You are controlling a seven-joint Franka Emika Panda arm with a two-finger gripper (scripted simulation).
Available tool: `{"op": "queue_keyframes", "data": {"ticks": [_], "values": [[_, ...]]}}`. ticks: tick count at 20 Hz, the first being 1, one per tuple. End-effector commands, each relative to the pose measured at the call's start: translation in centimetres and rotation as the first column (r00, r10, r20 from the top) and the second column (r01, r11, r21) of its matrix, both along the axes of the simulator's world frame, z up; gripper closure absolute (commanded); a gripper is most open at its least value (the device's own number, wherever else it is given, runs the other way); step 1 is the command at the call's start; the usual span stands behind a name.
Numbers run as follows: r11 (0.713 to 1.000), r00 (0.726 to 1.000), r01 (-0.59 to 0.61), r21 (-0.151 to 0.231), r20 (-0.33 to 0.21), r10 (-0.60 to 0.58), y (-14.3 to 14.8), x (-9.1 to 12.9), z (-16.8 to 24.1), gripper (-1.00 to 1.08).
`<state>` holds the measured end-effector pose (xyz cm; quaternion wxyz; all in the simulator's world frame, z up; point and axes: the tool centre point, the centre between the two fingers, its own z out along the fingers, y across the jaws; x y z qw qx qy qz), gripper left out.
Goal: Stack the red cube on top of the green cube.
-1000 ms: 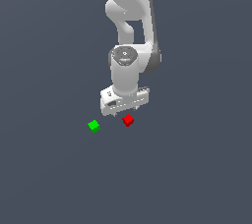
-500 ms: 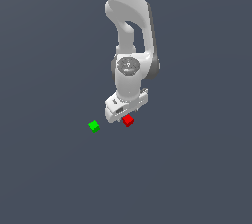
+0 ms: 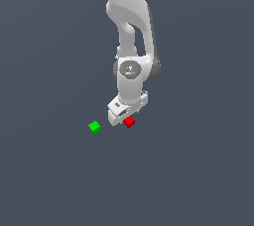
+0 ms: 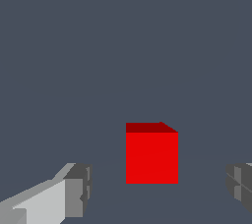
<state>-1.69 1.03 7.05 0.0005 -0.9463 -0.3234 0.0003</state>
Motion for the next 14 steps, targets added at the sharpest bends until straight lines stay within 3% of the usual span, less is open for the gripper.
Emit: {"op": "queue_keyframes", "data": {"ticks": [1,14], "values": [[1.0,1.0,0.0,0.0,0.0,0.0,0.0,0.0,-0.1,-0.92],[1.0,1.0,-0.005,-0.001,0.001,0.005,0.0,-0.1,-4.8,-0.92]]}}
